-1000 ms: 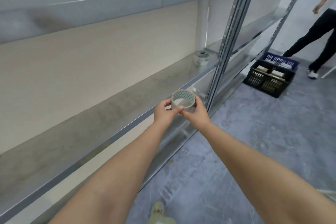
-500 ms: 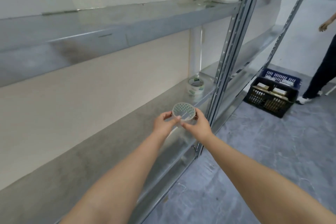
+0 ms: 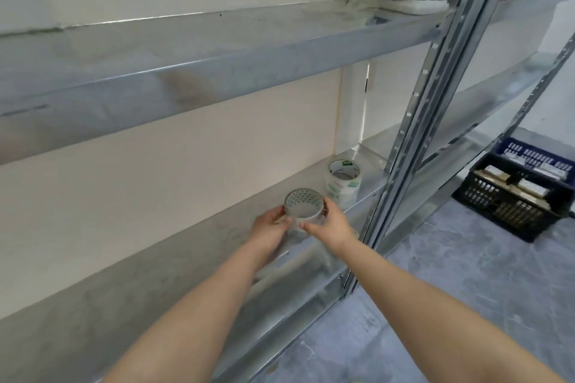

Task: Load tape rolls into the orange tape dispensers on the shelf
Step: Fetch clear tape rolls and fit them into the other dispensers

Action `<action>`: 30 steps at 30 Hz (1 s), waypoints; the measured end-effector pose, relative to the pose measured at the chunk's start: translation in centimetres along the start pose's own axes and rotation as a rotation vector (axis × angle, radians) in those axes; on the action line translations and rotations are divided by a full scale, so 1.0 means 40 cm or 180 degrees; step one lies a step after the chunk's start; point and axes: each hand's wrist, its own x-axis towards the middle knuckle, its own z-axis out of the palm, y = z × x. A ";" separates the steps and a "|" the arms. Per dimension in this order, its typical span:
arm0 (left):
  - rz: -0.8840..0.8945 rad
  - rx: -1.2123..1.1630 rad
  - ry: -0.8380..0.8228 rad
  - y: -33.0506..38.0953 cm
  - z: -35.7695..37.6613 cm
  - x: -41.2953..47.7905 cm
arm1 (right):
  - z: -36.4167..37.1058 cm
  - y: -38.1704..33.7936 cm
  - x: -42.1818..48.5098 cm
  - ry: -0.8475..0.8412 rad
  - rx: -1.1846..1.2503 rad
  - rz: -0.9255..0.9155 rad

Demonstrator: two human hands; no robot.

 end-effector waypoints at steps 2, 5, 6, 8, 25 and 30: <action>-0.0013 -0.0230 0.0047 -0.007 0.004 0.022 | -0.007 0.012 0.038 -0.0173 -0.0084 -0.0041; -0.0031 -0.0357 0.0301 -0.002 0.017 0.033 | -0.021 0.026 0.089 -0.0495 -0.0183 -0.0081; -0.0038 -0.0311 0.0440 -0.001 0.022 0.041 | -0.024 0.030 0.108 -0.0607 -0.0191 -0.0105; -0.0043 -0.0144 0.0694 -0.004 0.034 0.054 | -0.031 0.039 0.140 -0.0763 -0.0222 -0.0161; 0.0366 0.0865 0.1951 0.099 0.183 0.126 | -0.166 0.043 0.297 -0.1376 -0.0614 -0.0645; 0.0509 0.1466 0.1545 0.148 0.288 0.197 | -0.302 0.061 0.374 -0.0880 -0.0527 -0.0508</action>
